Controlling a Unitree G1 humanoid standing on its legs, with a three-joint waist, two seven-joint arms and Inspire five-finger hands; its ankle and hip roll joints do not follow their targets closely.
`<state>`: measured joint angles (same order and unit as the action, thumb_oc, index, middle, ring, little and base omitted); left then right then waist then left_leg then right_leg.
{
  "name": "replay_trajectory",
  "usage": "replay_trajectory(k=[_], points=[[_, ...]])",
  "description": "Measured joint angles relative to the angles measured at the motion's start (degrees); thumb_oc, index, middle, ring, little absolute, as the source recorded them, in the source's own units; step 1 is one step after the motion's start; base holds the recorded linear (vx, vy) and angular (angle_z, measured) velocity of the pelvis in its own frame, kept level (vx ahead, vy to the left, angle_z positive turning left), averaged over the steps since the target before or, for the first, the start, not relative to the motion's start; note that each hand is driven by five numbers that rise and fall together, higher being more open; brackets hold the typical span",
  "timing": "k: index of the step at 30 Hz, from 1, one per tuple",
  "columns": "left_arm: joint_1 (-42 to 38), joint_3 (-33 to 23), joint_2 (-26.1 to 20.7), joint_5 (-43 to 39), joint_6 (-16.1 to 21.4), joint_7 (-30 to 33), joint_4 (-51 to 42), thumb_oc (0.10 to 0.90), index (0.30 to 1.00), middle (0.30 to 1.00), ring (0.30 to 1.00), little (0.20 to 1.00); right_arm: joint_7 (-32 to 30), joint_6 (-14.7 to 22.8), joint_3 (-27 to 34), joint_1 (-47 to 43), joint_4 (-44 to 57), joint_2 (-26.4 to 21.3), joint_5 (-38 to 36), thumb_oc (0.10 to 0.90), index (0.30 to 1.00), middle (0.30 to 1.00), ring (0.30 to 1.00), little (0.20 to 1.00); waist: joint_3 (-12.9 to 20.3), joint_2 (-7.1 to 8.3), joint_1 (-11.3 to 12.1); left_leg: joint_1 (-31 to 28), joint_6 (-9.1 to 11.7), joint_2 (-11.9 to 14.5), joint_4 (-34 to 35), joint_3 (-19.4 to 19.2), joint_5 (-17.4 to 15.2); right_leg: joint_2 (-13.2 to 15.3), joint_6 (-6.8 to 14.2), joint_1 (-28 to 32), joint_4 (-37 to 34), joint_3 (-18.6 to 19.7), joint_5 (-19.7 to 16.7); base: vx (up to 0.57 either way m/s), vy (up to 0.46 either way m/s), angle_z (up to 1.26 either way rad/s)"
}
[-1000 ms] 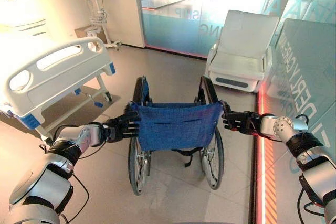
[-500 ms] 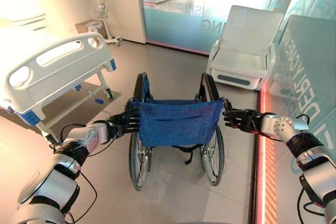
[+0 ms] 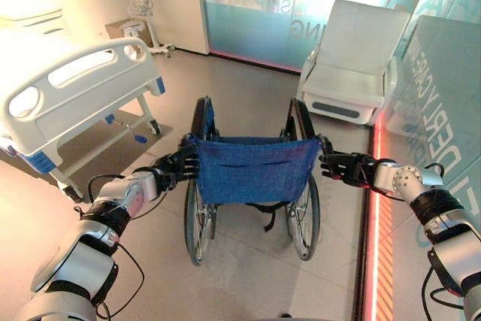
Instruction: Push the wheelchair next to the bed
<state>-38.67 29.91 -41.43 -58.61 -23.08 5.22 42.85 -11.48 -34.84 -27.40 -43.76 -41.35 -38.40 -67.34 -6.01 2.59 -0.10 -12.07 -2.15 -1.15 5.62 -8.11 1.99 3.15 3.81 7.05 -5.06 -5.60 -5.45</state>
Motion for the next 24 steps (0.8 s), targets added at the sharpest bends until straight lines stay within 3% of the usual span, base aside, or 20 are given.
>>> replay_trajectory(k=[4,7,9,12,16,18,21,23,24], points=[[-0.2,0.0,-0.1,-0.2,0.0,0.2,0.0,0.4,0.3,0.3,0.3,0.3,0.0,0.9,0.4,0.0,-0.2,0.3,0.1,0.4,0.3,0.3,0.3,0.3,-0.9,-0.26,-0.4,-0.5,-0.4,0.0,0.0,0.5,-0.2,0.1,0.3,-0.4,2.0,-0.5,0.7,0.06,0.137,0.0],[-2.1,0.0,-0.2,-0.2,-0.1,0.0,0.2,0.4,0.3,0.3,0.3,0.3,-0.1,2.7,3.1,-0.3,-0.2,0.0,0.0,0.4,0.3,0.3,0.3,0.3,-4.5,-1.73,-0.7,-0.9,-1.6,-0.3,-0.2,3.6,-0.4,0.5,1.8,-5.8,13.9,-2.1,2.8,0.13,0.091,-0.08],[-3.8,0.0,-0.1,-0.2,-0.3,-0.5,0.3,0.4,0.3,0.3,0.3,0.3,-0.1,3.1,4.7,-0.5,-0.2,-0.2,0.0,0.4,0.3,0.3,0.3,0.3,-6.5,-1.56,-1.1,-1.2,-2.5,-1.0,-1.2,4.2,-0.2,2.6,2.6,-9.2,21.0,-4.6,4.0,0.34,-0.064,0.02],[-4.4,0.0,-1.2,-0.1,-1.1,-1.2,0.2,0.4,0.3,0.3,0.3,0.3,0.0,1.7,4.8,-1.3,-0.2,-0.2,-0.1,0.4,0.3,0.3,0.3,0.3,-7.0,0.77,-1.3,-1.3,-3.0,-2.8,-1.4,3.9,-0.5,5.0,1.4,-9.9,18.8,-6.1,5.6,0.38,-0.136,-0.09],[-4.6,-0.1,-3.5,0.3,-1.1,-1.3,0.3,0.4,0.3,0.3,0.3,0.3,0.1,1.7,6.8,-1.4,2.3,0.8,0.0,0.4,0.3,0.3,0.3,0.3,-8.4,0.86,-2.2,-1.2,-2.9,-2.8,-2.6,4.9,-1.4,5.4,3.0,-12.5,14.5,-6.1,4.6,0.54,-0.208,-0.01],[-4.7,-1.2,-4.1,0.5,-1.3,-1.3,0.3,0.4,0.3,0.3,0.3,0.3,0.1,2.5,7.1,-1.8,3.6,0.9,0.0,0.4,0.3,0.3,0.3,0.3,-10.1,0.52,-2.3,-1.2,-2.3,-2.5,-5.5,5.0,-3.5,6.0,4.1,-13.8,13.3,-6.7,3.8,0.5,-0.185,0.05],[-4.6,-2.0,-2.3,1.0,-1.2,-0.8,1.6,0.4,0.3,0.3,0.3,0.3,0.1,2.2,7.5,-1.8,3.3,0.9,0.8,0.4,0.3,0.3,0.3,0.3,-10.1,0.91,-3.3,-2.0,-0.2,-2.2,-8.1,8.1,-6.6,7.2,4.7,-12.5,14.2,-5.9,3.5,0.5,-0.199,0.56],[-4.5,-2.4,-1.2,1.2,-1.0,-0.7,2.1,0.4,0.3,0.3,0.3,0.3,0.1,1.7,8.0,-2.0,3.2,0.6,1.2,0.4,0.3,0.3,0.3,0.3,-9.5,0.2,-4.1,-1.8,2.9,0.5,-10.7,7.5,-8.7,6.2,1.2,-12.6,22.2,-6.9,5.9,0.34,-0.183,0.75],[-4.4,-3.5,-0.6,1.2,0.1,-0.7,2.2,0.4,0.3,0.3,0.3,0.3,0.3,1.4,7.8,-3.4,2.9,-0.1,1.7,0.4,0.3,0.3,0.3,0.3,-9.1,-0.61,-4.3,4.2,7.0,1.8,-24.6,8.0,-13.1,3.8,-2.5,-12.7,22.4,-7.2,8.5,0.38,-0.202,0.54]])
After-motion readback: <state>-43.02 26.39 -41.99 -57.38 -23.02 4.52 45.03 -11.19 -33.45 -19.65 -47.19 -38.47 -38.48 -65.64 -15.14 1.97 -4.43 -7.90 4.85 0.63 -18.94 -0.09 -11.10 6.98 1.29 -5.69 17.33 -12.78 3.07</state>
